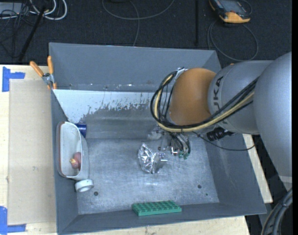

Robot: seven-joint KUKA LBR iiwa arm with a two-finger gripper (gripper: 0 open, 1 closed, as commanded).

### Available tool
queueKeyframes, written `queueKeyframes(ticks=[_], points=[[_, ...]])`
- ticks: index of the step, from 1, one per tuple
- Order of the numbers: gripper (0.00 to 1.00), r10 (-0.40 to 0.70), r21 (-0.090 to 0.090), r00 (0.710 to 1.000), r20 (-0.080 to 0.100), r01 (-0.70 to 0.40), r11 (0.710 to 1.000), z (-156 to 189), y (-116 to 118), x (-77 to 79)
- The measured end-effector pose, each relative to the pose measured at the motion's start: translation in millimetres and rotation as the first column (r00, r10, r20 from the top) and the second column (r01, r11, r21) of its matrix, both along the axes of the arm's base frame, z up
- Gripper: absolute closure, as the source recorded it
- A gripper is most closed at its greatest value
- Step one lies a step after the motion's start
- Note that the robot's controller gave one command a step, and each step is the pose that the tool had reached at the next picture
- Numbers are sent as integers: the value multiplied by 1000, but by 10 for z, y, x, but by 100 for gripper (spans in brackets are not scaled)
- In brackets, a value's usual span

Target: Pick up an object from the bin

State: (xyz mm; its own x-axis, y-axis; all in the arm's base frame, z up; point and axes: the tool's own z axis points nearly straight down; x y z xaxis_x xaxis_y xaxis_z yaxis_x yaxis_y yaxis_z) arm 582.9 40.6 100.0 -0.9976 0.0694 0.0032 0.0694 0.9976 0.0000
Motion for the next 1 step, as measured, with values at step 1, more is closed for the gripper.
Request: queueKeyframes(ticks=[1], points=[[0,-190,5,982,10,190,982,-247,-91,-99]])
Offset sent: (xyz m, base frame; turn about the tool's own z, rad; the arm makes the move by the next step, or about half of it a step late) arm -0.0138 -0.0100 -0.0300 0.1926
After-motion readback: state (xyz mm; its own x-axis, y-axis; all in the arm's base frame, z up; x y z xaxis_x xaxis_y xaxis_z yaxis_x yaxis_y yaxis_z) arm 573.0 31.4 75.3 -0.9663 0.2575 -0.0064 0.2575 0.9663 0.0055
